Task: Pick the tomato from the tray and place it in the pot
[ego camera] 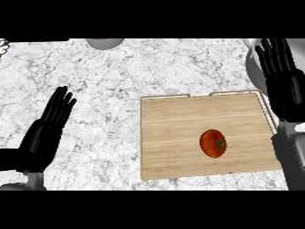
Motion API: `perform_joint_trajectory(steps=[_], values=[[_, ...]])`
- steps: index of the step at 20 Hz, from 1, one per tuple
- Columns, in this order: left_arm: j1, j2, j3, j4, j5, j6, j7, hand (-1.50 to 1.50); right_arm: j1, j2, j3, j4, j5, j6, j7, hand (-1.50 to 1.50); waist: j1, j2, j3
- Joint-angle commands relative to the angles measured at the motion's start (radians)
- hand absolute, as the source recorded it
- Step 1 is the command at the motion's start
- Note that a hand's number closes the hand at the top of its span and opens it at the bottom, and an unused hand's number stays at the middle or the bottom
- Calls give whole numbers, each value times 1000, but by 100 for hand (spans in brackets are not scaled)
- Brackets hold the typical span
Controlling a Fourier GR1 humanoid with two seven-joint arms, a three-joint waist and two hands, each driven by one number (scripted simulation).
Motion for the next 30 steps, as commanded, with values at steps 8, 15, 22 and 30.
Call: perform_joint_trajectory(steps=[8, 15, 22, 30], values=[[86, -21, 84, 20, -66, 131, -78, 0, 450, 80, -391, -48, -22, -199, -440, -150, -104, 5, 7], [69, -80, 11, 64, -131, 154, -118, 0, 689, 258, -256, -87, -188, -23, -1096, -150, -13, -1, 1], [44, -103, -18, 39, -174, 181, -88, 0, 1004, 261, -120, -170, 14, -24, -1134, -150, 14, 2, -3], [-28, -118, -25, 73, -186, 182, -69, 0, 1123, 170, -13, -329, 442, -193, -772, -150, 25, 10, -6]])
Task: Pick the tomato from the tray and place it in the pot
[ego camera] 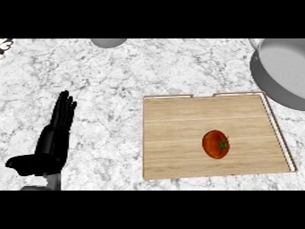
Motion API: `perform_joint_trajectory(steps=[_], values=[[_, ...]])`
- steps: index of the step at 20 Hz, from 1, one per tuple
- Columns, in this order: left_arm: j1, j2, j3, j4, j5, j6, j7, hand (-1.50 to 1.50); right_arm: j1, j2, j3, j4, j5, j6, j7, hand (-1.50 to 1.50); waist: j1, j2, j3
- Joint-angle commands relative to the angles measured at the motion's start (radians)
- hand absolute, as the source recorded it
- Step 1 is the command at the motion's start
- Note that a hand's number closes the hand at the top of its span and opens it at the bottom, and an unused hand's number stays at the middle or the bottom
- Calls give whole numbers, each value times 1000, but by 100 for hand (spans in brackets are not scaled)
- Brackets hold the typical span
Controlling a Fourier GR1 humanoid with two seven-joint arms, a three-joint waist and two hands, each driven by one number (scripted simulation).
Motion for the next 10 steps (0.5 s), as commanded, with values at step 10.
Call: perform_joint_trajectory(steps=[10], values=[[-8, -14, 15, -9, -10, -26, 31, 0, -33, 50, 288, -239, 452, -109, 560, -150, 7, -3, 2]])
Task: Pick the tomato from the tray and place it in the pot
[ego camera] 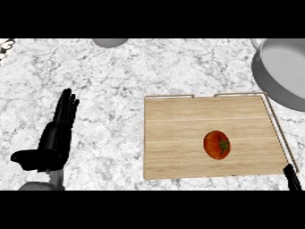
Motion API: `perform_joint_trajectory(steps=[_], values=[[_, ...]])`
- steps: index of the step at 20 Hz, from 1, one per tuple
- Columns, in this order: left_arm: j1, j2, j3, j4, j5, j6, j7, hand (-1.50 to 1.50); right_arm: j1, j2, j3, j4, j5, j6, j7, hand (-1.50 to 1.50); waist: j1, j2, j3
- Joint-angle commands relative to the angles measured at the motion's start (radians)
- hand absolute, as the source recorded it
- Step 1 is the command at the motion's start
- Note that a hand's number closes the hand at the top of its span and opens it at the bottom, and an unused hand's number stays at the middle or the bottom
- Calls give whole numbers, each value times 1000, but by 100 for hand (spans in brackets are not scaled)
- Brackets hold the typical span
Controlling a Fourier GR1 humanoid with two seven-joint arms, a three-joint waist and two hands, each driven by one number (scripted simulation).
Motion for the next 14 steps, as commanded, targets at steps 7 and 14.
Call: perform_joint_trajectory(steps=[7, 14], values=[[32, -21, 4, -33, -22, -4, 15, 0, -223, 32, 68, 150, 233, -25, 332, -150, 3, -1, 1], [-16, -52, 38, -1, -53, -22, 21, 0, -288, 17, 26, 243, 159, -22, 271, -150, -3, -2, 1]])
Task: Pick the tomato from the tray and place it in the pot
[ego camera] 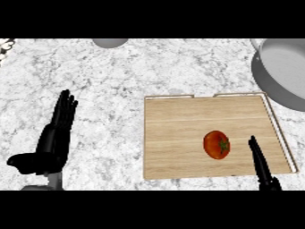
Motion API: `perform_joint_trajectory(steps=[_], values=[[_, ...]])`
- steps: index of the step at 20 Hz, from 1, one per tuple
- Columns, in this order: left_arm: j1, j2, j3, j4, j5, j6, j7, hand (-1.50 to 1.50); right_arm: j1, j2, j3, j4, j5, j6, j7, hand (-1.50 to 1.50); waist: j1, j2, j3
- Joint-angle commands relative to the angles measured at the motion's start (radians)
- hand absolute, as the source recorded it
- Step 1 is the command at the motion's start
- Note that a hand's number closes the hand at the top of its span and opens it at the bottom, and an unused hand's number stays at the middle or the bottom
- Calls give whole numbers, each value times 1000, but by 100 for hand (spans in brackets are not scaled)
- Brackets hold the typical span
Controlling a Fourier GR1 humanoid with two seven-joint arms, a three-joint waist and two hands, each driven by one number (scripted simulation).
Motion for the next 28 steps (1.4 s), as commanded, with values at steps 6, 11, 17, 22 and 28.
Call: perform_joint_trajectory(steps=[6, 11, 17, 22, 28], values=[[47, -30, 28, 57, -8, -56, -93, 0, -95, 17, 51, 39, 73, -51, 105, -150, -1, 0, 0], [40, -50, 13, -31, -57, -28, 11, 0, -129, 17, 71, 99, 71, -76, 112, -150, 0, 0, 0], [0, -41, 67, 10, -37, -65, 15, 0, -243, 17, 43, 231, 78, -119, 72, 150, 0, 0, 0], [-31, -28, 87, 56, -27, -90, -32, 0, -251, 6, -36, 263, 36, -275, -62, 150, -1, 0, 0], [29, -66, 58, 28, -69, -74, -22, 0, -280, 12, -13, 265, 58, -320, -38, 150, 0, 0, 0]])
